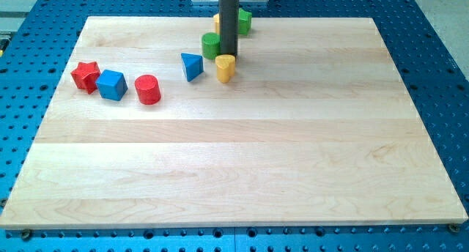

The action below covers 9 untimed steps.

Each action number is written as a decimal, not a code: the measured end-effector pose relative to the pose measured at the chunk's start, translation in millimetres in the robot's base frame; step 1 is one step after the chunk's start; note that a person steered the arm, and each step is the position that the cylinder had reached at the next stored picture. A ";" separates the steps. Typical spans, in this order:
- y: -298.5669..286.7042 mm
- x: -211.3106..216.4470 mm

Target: Push the triangle right to the red circle

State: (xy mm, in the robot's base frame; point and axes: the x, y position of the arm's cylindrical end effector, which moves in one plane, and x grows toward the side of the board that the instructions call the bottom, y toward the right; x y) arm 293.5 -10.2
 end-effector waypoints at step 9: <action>-51.4 141.3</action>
State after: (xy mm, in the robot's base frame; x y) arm 434.8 -61.6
